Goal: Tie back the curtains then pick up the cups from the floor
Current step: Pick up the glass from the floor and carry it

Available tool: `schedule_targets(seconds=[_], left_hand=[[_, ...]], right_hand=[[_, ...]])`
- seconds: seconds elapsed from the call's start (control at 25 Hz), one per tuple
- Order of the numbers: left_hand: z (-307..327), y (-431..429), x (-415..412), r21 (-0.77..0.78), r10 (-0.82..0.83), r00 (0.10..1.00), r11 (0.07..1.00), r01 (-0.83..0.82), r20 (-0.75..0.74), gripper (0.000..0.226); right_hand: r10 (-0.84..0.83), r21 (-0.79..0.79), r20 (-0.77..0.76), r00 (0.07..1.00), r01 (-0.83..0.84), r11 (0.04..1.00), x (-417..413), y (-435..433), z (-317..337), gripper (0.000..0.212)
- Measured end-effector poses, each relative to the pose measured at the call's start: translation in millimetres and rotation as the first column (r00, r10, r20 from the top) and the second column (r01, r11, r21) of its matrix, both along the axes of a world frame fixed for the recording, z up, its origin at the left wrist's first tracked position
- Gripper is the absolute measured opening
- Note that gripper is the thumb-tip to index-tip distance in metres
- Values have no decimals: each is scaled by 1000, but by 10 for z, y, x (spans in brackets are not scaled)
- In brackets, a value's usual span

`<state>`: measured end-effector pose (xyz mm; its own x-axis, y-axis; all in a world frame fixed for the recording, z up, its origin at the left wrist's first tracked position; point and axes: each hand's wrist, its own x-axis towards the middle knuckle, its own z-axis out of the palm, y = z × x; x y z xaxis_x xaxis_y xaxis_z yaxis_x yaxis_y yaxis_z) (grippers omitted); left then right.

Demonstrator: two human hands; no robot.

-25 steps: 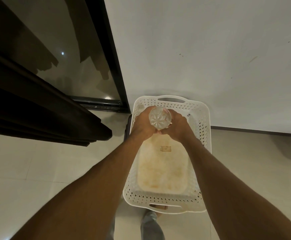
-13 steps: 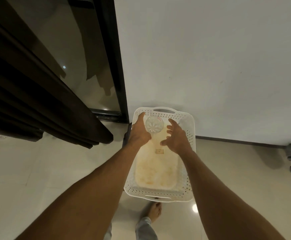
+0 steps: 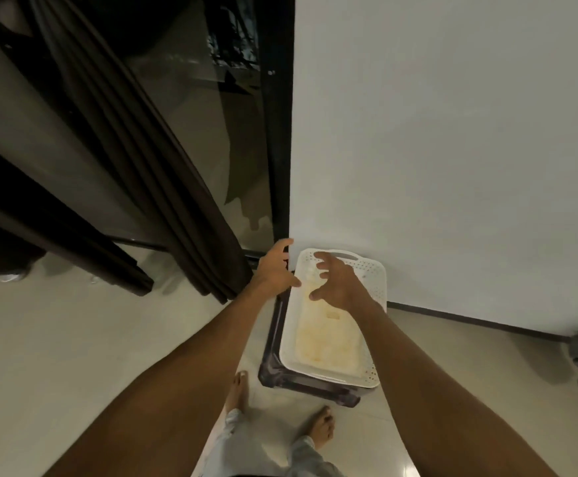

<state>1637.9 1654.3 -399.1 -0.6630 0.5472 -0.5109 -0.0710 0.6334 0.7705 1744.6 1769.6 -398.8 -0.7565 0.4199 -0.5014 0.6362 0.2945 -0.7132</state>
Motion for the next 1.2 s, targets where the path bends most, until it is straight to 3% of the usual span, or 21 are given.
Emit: schedule_targets(seconds=[0.32,0.6,0.92,1.2], left_hand=[[408,-1181,-299,7,282,951,959,-284,-129,92],[482,-2846,-508,84,519,838,855,-512,-168,76],[583,-4790,-1035,44,635,754,769,-637,-169,67],[579,-5901,-1416,-2,729,661,672,-741,-179,61]], right_hand=[[261,49,-62,963,-259,965,-722,-963,462,90],[427,55,-87,900,-424,904,-1416,-2289,668,89],[555,85,-78,828,-549,832,-2228,-4110,750,87],[690,128,-52,722,-681,721,-2798,-5283,672,76]])
